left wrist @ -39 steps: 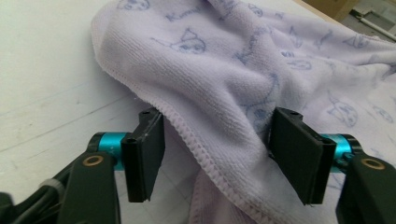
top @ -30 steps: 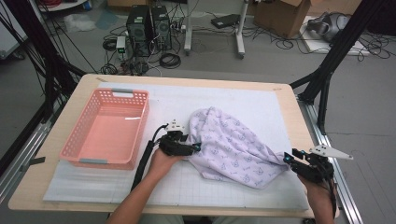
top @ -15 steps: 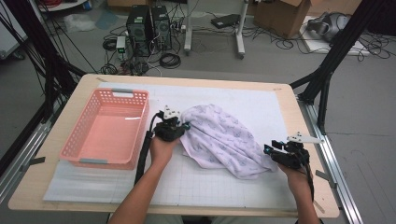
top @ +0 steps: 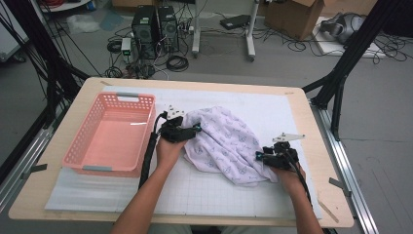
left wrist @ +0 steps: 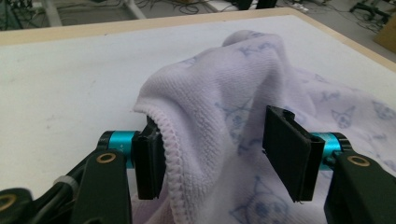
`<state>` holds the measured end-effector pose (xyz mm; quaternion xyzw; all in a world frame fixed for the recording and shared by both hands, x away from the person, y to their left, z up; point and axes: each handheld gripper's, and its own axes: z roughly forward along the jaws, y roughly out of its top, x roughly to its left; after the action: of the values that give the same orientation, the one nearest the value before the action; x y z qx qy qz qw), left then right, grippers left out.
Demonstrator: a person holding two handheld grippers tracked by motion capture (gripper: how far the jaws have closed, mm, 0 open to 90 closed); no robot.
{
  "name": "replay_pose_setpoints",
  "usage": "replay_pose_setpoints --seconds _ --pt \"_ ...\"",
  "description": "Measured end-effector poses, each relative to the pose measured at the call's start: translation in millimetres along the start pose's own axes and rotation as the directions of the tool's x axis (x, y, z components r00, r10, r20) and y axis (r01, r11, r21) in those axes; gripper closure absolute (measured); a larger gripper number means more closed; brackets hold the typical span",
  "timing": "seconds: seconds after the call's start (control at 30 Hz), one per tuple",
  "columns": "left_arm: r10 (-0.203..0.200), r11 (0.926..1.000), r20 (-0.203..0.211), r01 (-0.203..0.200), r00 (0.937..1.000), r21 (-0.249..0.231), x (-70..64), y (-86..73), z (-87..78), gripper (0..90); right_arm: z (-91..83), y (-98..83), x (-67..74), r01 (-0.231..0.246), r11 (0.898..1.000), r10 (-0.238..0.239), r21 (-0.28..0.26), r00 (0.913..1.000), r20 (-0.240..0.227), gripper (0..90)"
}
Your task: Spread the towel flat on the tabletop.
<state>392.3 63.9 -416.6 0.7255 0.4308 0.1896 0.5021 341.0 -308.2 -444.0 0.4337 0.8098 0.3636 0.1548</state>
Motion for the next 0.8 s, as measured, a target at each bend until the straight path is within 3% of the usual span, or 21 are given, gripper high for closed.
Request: replay_pose_setpoints --seconds 0.03,0.07,0.13,0.17,0.2,0.23,0.3,0.33,0.37,0.5,0.53,0.57,0.67,0.8 --pt "0.003 1.0000 0.009 -0.003 1.0000 -0.002 -0.5 0.1 -1.1 40.9 -0.1 0.6 -1.4 0.003 1.000 -0.003 0.000 0.9995 -0.031 84.3" --pt "0.002 1.0000 0.010 -0.002 0.9999 -0.006 -1.1 0.3 -2.1 40.2 0.0 2.1 -2.1 0.021 1.000 -0.021 0.008 0.9997 -0.014 85.1" --pt "0.001 0.9999 0.015 -0.001 0.9999 -0.016 -0.8 0.7 -4.6 38.9 -3.0 3.9 -3.3 0.042 0.999 -0.042 0.003 0.9934 0.106 85.4" --pt "0.000 0.9999 0.019 0.000 0.9998 -0.016 -0.8 0.9 -6.1 38.8 -6.4 3.6 -8.7 0.013 0.999 -0.007 -0.036 0.9862 0.165 85.4" --pt "0.003 0.9999 0.023 -0.002 0.9997 -0.016 -1.0 1.0 -7.7 38.7 -11.4 3.0 -15.7 -0.028 0.996 0.046 -0.082 0.9730 0.226 85.4" --pt "0.005 0.9998 0.026 -0.004 0.9997 -0.018 -1.7 1.0 -9.5 38.6 -16.7 2.2 -23.8 -0.066 0.989 0.101 -0.132 0.9545 0.281 85.4" --pt "0.019 0.9997 0.042 -0.018 0.9989 -0.016 -3.1 1.3 -12.4 38.6 -25.5 1.5 -36.6 -0.136 0.975 0.191 -0.174 0.9169 0.351 85.2" --pt "0.028 0.9995 0.052 -0.027 0.9982 -0.015 -4.2 1.3 -14.0 38.5 -28.6 1.2 -40.5 -0.147 0.972 0.208 -0.184 0.9041 0.373 85.1" --pt "0.037 0.9992 0.061 -0.036 0.9975 -0.016 -5.0 1.1 -15.3 38.6 -31.1 1.0 -42.9 -0.156 0.969 0.220 -0.194 0.9003 0.376 84.2" --pt "0.039 0.9992 0.106 -0.038 0.9936 -0.011 -10.2 -2.7 -19.9 38.6 -34.7 0.7 -40.5 -0.155 0.963 0.223 -0.219 0.9163 0.333 74.1" --pt "0.041 0.9991 0.119 -0.042 0.9920 0.002 -12.0 -3.2 -21.3 38.3 -36.7 0.6 -37.7 -0.155 0.961 0.221 -0.229 0.9291 0.297 72.4" --pt "0.047 0.9989 0.131 -0.048 0.9902 0.003 -14.1 -4.3 -23.0 36.9 -38.7 0.5 -34.8 -0.143 0.962 0.205 -0.234 0.9411 0.269 71.8" --pt "0.065 0.9979 0.155 -0.065 0.9858 -0.008 -20.2 -9.2 -27.3 38.3 -45.4 0.1 -23.9 -0.099 0.966 0.155 -0.239 0.9609 0.229 69.9" --pt "0.080 0.9960 0.173 -0.086 0.9817 0.024 -25.9 -20.1 -30.3 37.7 -57.1 -4.7 -10.2 -0.048 0.968 0.097 -0.248 0.9768 0.191 63.4"
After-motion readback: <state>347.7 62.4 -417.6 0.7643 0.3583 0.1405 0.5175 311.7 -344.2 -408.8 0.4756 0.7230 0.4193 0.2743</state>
